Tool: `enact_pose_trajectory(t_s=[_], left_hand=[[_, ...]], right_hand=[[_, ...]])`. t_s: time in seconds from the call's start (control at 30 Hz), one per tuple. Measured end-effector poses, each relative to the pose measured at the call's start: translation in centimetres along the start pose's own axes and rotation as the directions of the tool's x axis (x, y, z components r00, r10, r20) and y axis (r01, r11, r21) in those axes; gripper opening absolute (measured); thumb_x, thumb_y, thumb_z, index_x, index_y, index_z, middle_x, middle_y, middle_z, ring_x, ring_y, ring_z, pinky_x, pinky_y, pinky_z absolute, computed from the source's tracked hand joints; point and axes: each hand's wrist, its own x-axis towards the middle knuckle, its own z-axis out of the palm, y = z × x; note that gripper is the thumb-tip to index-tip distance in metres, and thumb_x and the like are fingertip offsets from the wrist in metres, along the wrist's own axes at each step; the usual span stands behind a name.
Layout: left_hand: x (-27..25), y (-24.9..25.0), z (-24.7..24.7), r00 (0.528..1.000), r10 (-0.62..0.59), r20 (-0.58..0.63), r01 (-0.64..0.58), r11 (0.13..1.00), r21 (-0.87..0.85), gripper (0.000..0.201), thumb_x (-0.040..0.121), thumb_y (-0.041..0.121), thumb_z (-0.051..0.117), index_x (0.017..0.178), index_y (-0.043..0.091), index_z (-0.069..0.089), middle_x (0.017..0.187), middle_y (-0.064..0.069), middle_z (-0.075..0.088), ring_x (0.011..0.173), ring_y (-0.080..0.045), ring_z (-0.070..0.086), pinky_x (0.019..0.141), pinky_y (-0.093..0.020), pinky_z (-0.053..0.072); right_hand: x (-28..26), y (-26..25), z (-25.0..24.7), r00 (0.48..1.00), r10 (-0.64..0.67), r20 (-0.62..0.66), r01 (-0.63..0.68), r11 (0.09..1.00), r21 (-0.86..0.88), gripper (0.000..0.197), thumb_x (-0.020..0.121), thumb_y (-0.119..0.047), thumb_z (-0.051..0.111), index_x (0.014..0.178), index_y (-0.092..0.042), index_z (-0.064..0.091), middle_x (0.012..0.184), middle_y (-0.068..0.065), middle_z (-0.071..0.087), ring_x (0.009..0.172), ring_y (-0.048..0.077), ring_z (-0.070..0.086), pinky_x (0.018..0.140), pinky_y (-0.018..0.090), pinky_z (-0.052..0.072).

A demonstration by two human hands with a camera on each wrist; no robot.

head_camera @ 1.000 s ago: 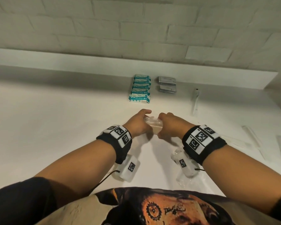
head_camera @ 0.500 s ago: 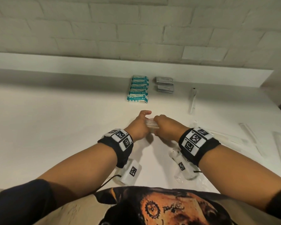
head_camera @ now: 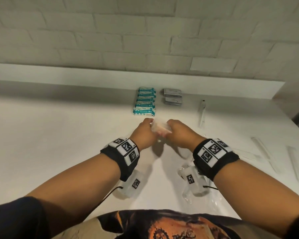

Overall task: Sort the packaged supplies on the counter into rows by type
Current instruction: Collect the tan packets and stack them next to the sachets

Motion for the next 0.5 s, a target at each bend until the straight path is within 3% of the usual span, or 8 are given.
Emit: enact_pose_trajectory(t_s=[0.1, 0.2, 0.27, 0.33, 0.37, 0.4, 0.43, 0.5], left_hand=[[1.2, 1.2, 0.9, 0.996, -0.07, 0.049, 0.083, 0.935, -0.345, 0.035, 0.088, 0.024, 0.06, 0.121, 0.016, 0.054, 0.114, -0.006, 0.067, 0.101, -0.021, 0.065, 0.093, -0.042, 0.052], [2.3, 2.4, 1.9, 0.992, -0.093, 0.086, 0.125, 0.843, -0.523, 0.034, 0.087, 0.02, 0.058, 0.12, 0.012, 0.055, 0.116, -0.01, 0.067, 0.108, -0.027, 0.064, 0.096, -0.042, 0.051], [3.2, 2.7, 2.5, 0.988, -0.103, 0.118, 0.151, 0.823, -0.548, 0.035, 0.083, 0.022, 0.06, 0.116, 0.01, 0.059, 0.113, -0.013, 0.068, 0.106, -0.03, 0.064, 0.095, -0.042, 0.05], [4.2, 2.7, 3.0, 0.986, -0.11, 0.124, 0.159, 0.844, -0.512, 0.02, 0.084, 0.021, 0.061, 0.1, 0.01, 0.063, 0.098, -0.013, 0.069, 0.092, -0.029, 0.065, 0.089, -0.041, 0.051], [4.5, 2.8, 3.1, 0.986, -0.12, 0.118, 0.163, 0.853, -0.495, 0.007, 0.086, 0.017, 0.06, 0.087, 0.012, 0.064, 0.085, -0.01, 0.067, 0.081, -0.027, 0.062, 0.083, -0.04, 0.051], [5.4, 2.8, 3.3, 0.984, -0.146, 0.107, 0.179, 0.864, -0.47, 0.011, 0.087, 0.015, 0.06, 0.076, 0.014, 0.062, 0.074, -0.008, 0.062, 0.072, -0.024, 0.057, 0.078, -0.039, 0.049], [5.9, 2.8, 3.3, 0.979, -0.179, 0.099, 0.204, 0.875, -0.439, 0.017, 0.086, 0.016, 0.061, 0.069, 0.015, 0.06, 0.066, -0.005, 0.058, 0.067, -0.023, 0.054, 0.076, -0.039, 0.048], [7.7, 3.1, 3.7, 0.97, -0.23, 0.084, 0.244, 0.889, -0.387, 0.022, 0.079, 0.024, 0.066, 0.06, 0.016, 0.058, 0.061, -0.005, 0.057, 0.066, -0.024, 0.057, 0.082, -0.041, 0.053]], right_hand=[[0.8, 0.0, -1.5, 0.994, 0.031, -0.102, -0.009, 0.978, 0.207, 0.022, 0.089, -0.02, 0.063, 0.106, -0.009, 0.054, 0.094, 0.01, 0.061, 0.075, 0.022, 0.061, 0.064, 0.035, 0.051], [1.4, 1.0, -1.9, 0.992, 0.105, -0.073, -0.061, 0.887, 0.457, 0.027, 0.09, -0.019, 0.064, 0.112, -0.008, 0.052, 0.089, 0.012, 0.064, 0.066, 0.019, 0.059, 0.057, 0.035, 0.048], [1.9, 2.1, -1.8, 0.991, 0.13, -0.03, -0.098, 0.863, 0.496, 0.03, 0.089, -0.02, 0.064, 0.115, -0.009, 0.054, 0.097, 0.013, 0.067, 0.075, 0.021, 0.062, 0.066, 0.039, 0.051], [2.7, 3.0, -1.9, 0.988, 0.154, 0.015, -0.141, 0.862, 0.486, 0.026, 0.088, -0.024, 0.064, 0.11, -0.011, 0.06, 0.098, 0.008, 0.069, 0.084, 0.021, 0.066, 0.077, 0.033, 0.055], [3.1, 3.4, -2.0, 0.982, 0.185, 0.026, -0.171, 0.836, 0.522, 0.019, 0.089, -0.025, 0.063, 0.103, -0.012, 0.063, 0.09, 0.004, 0.069, 0.08, 0.019, 0.065, 0.072, 0.025, 0.056], [3.6, 3.7, -2.3, 0.974, 0.223, 0.036, -0.203, 0.795, 0.571, 0.012, 0.091, -0.025, 0.06, 0.093, -0.013, 0.064, 0.081, 0.0, 0.066, 0.071, 0.015, 0.062, 0.061, 0.018, 0.052], [4.1, 4.0, -2.4, 0.96, 0.276, 0.041, -0.242, 0.75, 0.615, 0.014, 0.093, -0.025, 0.058, 0.084, -0.015, 0.063, 0.074, -0.002, 0.061, 0.064, 0.014, 0.056, 0.054, 0.018, 0.045], [6.0, 5.2, -2.5, 0.927, 0.374, 0.04, -0.307, 0.692, 0.653, 0.017, 0.092, -0.028, 0.06, 0.081, -0.015, 0.063, 0.071, 0.002, 0.059, 0.062, 0.017, 0.05, 0.055, 0.024, 0.038]])
